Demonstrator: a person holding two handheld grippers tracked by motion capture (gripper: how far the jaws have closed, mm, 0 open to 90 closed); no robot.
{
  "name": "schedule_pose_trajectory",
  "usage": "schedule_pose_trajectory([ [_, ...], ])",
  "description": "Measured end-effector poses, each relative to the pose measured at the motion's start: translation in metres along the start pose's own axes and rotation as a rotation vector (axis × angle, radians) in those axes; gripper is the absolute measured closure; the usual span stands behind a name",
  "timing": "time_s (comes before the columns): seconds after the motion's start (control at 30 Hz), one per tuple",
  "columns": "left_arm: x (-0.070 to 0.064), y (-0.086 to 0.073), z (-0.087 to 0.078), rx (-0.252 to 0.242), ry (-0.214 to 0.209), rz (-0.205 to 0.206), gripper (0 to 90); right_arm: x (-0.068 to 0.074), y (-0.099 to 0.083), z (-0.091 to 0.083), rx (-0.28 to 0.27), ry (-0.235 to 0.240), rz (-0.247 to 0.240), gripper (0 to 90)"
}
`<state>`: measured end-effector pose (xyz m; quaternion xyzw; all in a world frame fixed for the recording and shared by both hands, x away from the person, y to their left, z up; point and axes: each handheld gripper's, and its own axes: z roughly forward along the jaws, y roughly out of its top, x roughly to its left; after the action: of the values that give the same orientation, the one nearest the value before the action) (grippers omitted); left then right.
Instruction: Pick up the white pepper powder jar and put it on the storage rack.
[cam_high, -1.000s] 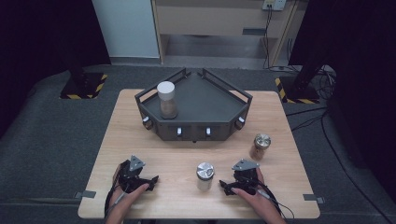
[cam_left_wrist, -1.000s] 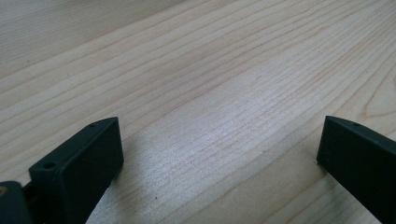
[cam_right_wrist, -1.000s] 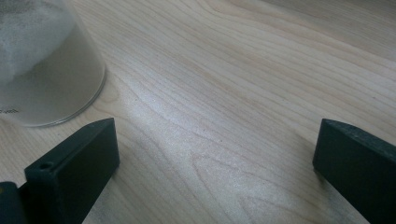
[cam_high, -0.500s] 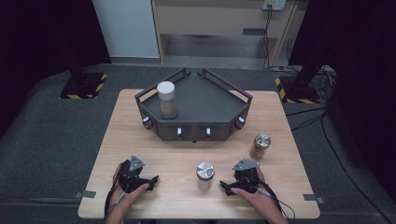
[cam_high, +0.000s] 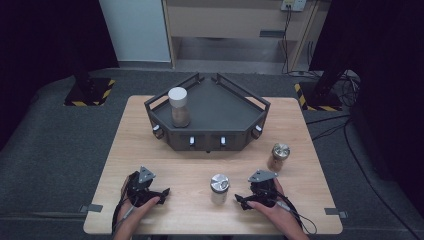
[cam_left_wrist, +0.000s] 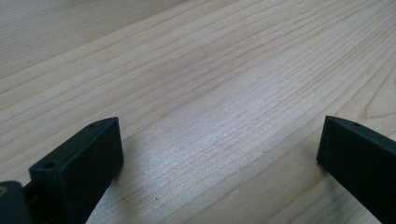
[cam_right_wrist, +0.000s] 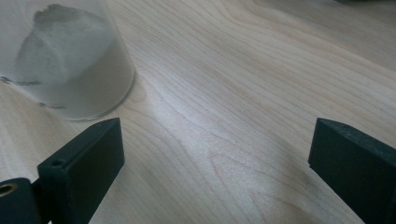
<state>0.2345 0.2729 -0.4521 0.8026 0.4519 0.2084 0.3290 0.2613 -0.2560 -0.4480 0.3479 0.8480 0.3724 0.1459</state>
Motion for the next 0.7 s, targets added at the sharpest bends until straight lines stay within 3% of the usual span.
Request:
schedule_pose_trajectory([
  [0.7, 0.0, 0.0, 0.0, 0.0, 0.0, 0.0, 0.0, 0.017, 0.018, -0.025, -0.026, 0.064, -0.061, 4.0],
])
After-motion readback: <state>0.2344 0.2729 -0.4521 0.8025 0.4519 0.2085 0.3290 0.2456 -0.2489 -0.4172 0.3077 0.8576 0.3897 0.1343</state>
